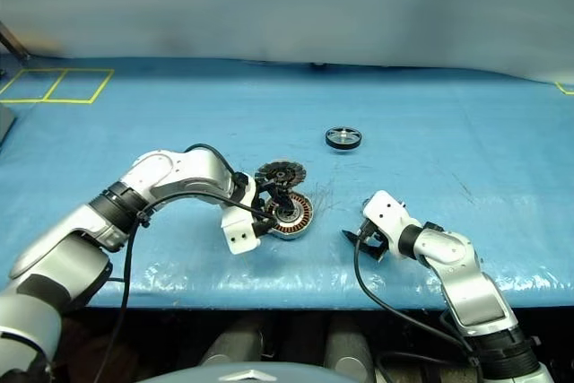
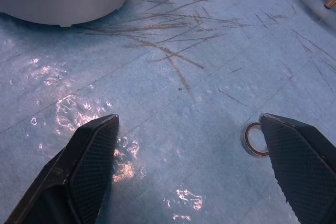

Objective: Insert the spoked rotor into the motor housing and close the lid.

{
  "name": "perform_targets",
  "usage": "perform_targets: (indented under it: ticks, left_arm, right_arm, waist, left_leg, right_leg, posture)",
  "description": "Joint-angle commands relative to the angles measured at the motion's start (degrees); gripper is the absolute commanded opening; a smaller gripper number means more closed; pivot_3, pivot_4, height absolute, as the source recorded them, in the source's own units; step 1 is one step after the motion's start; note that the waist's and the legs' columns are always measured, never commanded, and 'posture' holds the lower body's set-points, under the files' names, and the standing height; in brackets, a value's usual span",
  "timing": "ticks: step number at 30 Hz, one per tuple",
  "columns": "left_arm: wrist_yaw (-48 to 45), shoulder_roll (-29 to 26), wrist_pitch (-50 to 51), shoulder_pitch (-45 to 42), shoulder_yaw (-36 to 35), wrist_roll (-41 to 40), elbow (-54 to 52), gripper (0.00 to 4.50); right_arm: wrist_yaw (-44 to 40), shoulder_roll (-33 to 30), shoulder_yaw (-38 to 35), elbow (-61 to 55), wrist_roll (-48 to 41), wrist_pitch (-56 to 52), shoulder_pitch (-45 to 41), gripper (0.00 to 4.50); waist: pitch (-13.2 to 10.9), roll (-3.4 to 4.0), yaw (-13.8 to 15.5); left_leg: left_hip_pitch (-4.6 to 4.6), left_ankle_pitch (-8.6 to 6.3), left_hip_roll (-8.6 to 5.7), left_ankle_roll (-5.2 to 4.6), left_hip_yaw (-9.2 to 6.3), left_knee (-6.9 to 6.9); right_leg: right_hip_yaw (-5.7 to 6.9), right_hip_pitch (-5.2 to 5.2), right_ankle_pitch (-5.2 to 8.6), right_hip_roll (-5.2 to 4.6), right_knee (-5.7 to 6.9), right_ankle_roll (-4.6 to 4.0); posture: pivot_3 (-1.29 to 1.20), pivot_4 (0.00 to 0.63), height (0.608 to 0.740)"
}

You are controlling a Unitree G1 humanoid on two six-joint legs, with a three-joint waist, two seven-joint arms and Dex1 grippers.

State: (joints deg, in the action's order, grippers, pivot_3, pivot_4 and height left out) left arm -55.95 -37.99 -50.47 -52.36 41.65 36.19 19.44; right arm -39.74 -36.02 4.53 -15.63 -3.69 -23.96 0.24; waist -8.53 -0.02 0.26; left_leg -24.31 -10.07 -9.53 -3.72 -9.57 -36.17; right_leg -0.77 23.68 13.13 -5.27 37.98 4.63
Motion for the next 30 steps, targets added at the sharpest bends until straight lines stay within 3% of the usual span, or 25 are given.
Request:
perform_targets:
  ticks: [1, 5, 11, 18, 30]
  left_arm:
    - [-2.42, -2.19, 1.35, 0.76, -3.61, -7.05, -4.04, 4.47]
    - [-7.46, -5.08, 10.02, 4.9, -7.44, -15.9, -9.67, 4.47]
    - [-15.69, -8.03, 33.64, 16.53, -14.06, -37.15, -24.06, 4.47]
    - [-13.35, -4.47, 53.08, 27.63, -22.78, -53.8, -28.5, 4.47]
    - [2.21, 7.48, 50.78, 41.23, -29.22, -51.11, -24.29, 4.47]
  right_arm:
    - [0.66, 1.12, -1.93, -0.11, -1.71, 0.72, -0.63, 4.5]
    - [1.92, 2.64, -2.23, 0.97, -1.97, 0.86, -1.15, 4.5]
    - [4.45, 4.53, -2.65, 2.25, -1.98, 0.1, -1.72, 4.5]
    - [5.42, 6.15, -1.9, 2.21, -2.0, 0.57, -2.4, 4.5]
    - [10.6, 7.47, -3.68, 2.74, -0.29, -0.27, -2.32, 4.5]
  waist:
    - [0.0, 0.0, -0.13]
    - [0.0, 0.01, -0.64]
    - [0.0, 0.04, -1.09]
    - [0.0, 0.07, -0.89]
    - [0.01, 0.09, -0.48]
  left_leg:
    - [0.0, 0.0, 0.0, 0.0, 0.0, 0.0]
    - [0.06, -0.01, 0.0, -0.01, 0.0, 0.0]
    - [0.29, -0.01, 0.03, -0.02, 0.01, 0.1]
    - [0.5, -0.13, 0.07, 0.25, 0.01, 0.18]
    - [0.51, -0.15, 0.06, 0.32, 0.07, 0.29]
  right_leg:
    - [0.0, 0.0, 0.0, 0.0, 0.0, 0.0]
    - [-0.01, 0.02, 0.0, 0.0, -0.02, 0.0]
    - [-0.08, -0.07, 0.03, 0.04, 0.02, -0.03]
    - [-0.12, -0.2, 0.21, 0.06, 0.12, 0.11]
    - [-0.28, -0.18, 0.09, -0.01, 0.07, -0.19]
  posture:
    - [0.0, 0.15, 0.74]
    - [0.0, 0.15, 0.74]
    - [0.0, 0.15, 0.74]
    - [0.0, 0.15, 0.74]
    - [0.0, 0.15, 0.74]
